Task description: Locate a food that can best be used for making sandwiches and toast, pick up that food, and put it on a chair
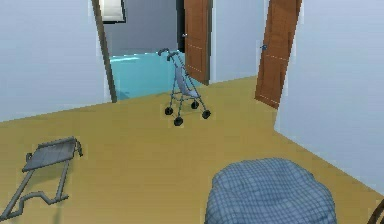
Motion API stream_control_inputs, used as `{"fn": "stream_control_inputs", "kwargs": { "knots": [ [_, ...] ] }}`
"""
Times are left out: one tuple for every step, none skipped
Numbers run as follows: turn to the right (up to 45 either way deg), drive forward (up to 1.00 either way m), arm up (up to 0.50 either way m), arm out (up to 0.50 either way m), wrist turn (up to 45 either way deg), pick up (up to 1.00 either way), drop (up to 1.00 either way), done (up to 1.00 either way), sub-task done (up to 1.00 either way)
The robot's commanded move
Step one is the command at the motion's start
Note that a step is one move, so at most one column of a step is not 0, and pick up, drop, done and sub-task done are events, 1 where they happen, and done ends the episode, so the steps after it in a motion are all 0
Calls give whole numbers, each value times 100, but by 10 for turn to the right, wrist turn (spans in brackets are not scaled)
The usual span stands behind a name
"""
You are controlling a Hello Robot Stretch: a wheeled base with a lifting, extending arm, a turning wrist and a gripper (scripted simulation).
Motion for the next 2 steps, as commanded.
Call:
{"fn": "stream_control_inputs", "kwargs": {
  "knots": [
    [0,0,0,-10,0,0,0,0,0],
    [0,0,0,0,0,0,0,100,0]
  ]
}}
